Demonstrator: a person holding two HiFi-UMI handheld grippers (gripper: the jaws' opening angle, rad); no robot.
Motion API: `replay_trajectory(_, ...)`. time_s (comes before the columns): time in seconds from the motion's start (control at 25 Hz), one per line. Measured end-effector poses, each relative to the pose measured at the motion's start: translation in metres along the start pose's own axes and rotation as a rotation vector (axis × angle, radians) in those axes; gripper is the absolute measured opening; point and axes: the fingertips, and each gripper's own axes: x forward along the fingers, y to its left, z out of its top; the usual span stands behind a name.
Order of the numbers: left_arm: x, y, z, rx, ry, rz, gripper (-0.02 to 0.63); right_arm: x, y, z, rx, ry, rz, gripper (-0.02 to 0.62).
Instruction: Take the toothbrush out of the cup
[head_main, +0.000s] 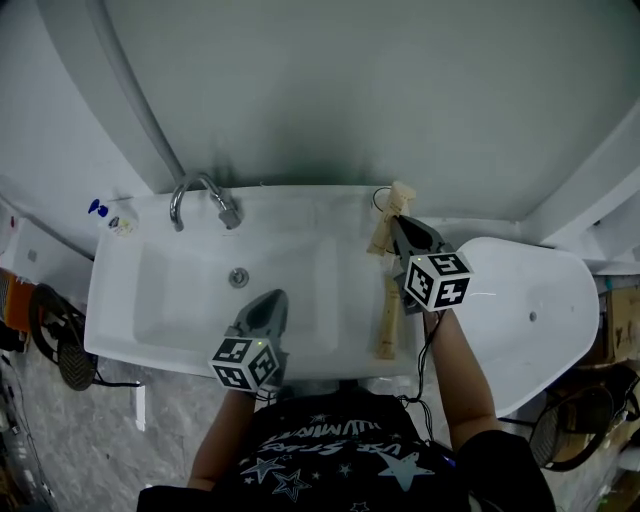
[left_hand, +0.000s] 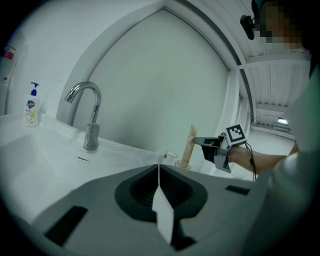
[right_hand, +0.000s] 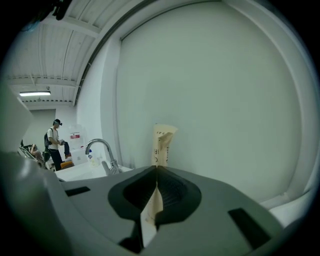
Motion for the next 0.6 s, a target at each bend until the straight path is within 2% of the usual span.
replay_trajectory(0.6, -0.036, -0.009, -0.034, -0.018, 0.056, -0.063, 0.021, -0.040, 0.061, -0.086, 0.082, 0.182, 0.037, 0.020)
